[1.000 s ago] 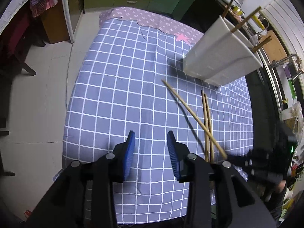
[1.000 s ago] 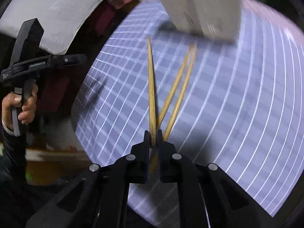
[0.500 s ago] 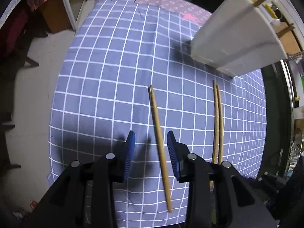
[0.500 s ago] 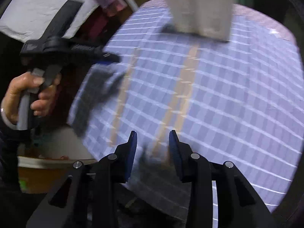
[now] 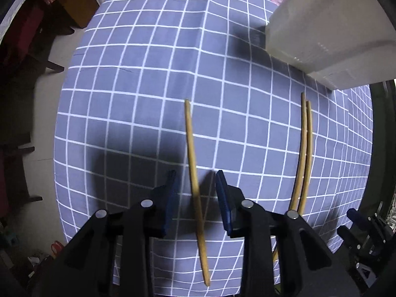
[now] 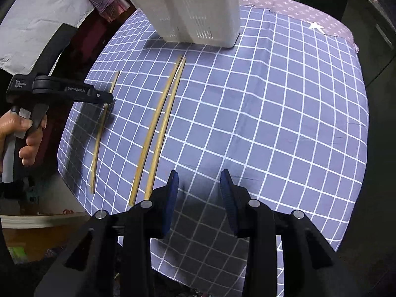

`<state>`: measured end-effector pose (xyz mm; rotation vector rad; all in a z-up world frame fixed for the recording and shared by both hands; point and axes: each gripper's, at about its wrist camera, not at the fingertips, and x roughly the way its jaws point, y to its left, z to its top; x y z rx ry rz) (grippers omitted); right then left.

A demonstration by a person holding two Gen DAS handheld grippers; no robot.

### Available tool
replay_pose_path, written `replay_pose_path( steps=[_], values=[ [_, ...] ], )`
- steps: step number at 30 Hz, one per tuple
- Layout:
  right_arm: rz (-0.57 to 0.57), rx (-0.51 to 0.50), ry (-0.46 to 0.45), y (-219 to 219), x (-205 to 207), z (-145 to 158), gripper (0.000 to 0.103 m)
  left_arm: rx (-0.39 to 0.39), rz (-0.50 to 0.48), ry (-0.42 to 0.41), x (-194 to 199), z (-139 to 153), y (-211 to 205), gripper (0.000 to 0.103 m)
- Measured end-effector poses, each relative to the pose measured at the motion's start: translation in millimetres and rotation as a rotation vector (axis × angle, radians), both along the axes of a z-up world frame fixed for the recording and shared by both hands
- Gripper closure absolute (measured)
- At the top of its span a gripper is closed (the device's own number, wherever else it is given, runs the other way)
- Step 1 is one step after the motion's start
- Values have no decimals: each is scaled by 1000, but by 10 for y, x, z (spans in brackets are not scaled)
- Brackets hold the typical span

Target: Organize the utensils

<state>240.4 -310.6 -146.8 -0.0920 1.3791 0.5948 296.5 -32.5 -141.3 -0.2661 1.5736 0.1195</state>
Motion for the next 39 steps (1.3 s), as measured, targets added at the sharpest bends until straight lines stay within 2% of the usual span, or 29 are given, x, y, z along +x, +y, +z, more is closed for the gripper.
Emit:
replay_pose_path(
  steps=[1,5,6,10,19,23,28,34,39],
  values=[
    [3,1,5,7,13,-22,66,-4,-5,8,6,-18,-26,79],
    [7,1,11,35,37,-61,66,9,-18,27,13,-53,-96,82],
    [8,2,10,37,43,-51,66,16,-18,29,12,-57,-104,88],
    [14,2,2,49,61,-3,66,25,-17,27,-21,-98,-154,96],
    [29,-16,6,156,63,-17,66,-12,-42,-31,-236,-29,83,97],
    [24,-21,-8,209,113,44,66,-12,-68,-116,-383,207,134,97],
    [17,-25,-11,295,227,82,66,-2,-112,-265,-605,620,144,97],
    [13,-58,4,389,346,-13,66,2,-176,-427,-819,1084,72,97],
    [10,-98,15,544,483,-118,68,17,-206,-518,-900,1197,48,97]
  ],
)
